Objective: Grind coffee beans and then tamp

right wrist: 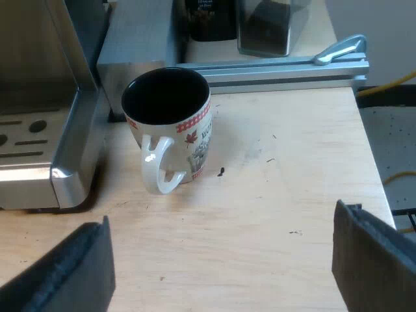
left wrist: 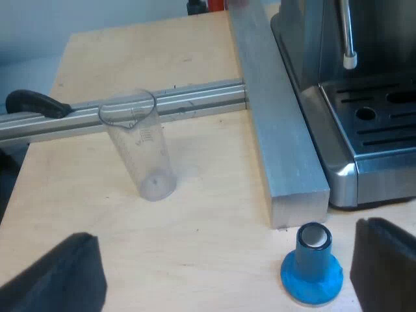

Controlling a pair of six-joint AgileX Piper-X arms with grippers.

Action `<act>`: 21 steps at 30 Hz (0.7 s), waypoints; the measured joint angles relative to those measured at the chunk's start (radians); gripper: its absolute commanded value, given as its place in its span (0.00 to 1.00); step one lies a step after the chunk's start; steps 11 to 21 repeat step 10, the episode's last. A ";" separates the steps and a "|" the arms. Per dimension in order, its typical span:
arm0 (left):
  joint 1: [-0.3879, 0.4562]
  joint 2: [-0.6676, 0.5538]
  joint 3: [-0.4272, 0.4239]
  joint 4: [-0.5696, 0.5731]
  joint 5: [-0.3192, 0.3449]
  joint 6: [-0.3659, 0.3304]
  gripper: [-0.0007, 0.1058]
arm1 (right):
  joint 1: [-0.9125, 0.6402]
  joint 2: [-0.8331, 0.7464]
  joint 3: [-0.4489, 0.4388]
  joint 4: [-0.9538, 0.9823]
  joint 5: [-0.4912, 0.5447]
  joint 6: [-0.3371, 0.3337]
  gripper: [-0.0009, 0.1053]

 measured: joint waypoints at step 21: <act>0.000 0.000 0.002 -0.003 0.004 0.002 0.74 | 0.000 0.000 0.000 0.000 0.000 0.000 0.68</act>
